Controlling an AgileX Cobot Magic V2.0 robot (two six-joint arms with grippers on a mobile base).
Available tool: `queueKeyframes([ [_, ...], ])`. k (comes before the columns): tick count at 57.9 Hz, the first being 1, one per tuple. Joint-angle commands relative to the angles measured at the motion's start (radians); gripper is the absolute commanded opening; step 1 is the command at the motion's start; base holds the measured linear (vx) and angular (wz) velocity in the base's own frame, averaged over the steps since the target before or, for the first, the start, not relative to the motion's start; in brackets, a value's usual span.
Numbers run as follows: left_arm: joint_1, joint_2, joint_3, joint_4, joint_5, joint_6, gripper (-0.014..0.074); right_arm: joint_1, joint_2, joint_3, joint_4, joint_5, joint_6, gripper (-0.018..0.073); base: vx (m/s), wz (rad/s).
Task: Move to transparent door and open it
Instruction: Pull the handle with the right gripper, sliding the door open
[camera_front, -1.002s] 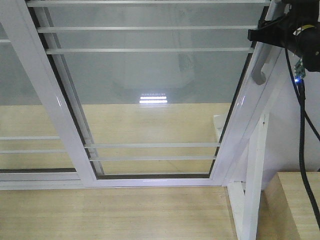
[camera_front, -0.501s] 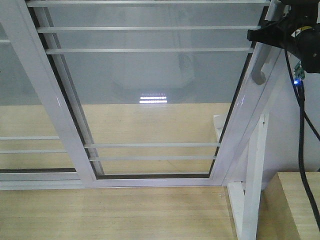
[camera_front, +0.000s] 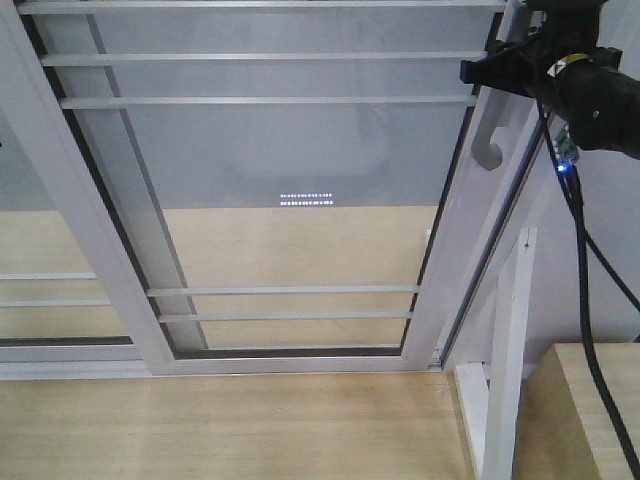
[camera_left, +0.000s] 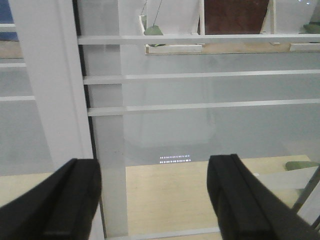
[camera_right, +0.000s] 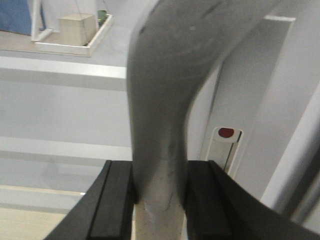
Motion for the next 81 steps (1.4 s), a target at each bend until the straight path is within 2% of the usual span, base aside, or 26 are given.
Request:
queueKeyframes([
  [1,-0.003,-0.004,-0.039,-0.01,-0.063,-0.003,0.0566,0.076,-0.056,-0.036,-0.054,-0.068,0.0,0.006,0.0,0.0],
  [26,-0.003,-0.004,-0.039,-0.01,-0.057,-0.003,0.0566,0.181,-0.058,-0.036,-0.073,-0.02,-0.002,0.0062,0.0,0.0],
  [39,-0.003,-0.002,-0.039,-0.008,-0.059,0.001,0.0566,0.195,-0.116,-0.036,-0.069,0.19,0.006,0.0057,0.0,0.0],
  [47,-0.003,0.01,-0.039,0.037,-0.077,0.005,0.0566,0.192,-0.178,-0.024,-0.073,0.308,-0.015,-0.0009,0.0,0.0],
  [62,-0.003,0.116,-0.039,0.05,-0.124,0.048,0.0566,0.192,-0.39,0.2,-0.073,0.203,-0.029,-0.0008,0.0,0.0],
  [70,-0.005,0.216,-0.04,0.05,-0.216,0.053,0.0566,0.192,-0.528,0.371,-0.073,0.108,-0.029,-0.0006,0.0,0.0],
  [81,-0.036,0.353,-0.053,0.051,-0.357,0.053,0.0566,0.192,-0.643,0.519,-0.073,0.054,-0.029,-0.0005,0.0,0.0],
])
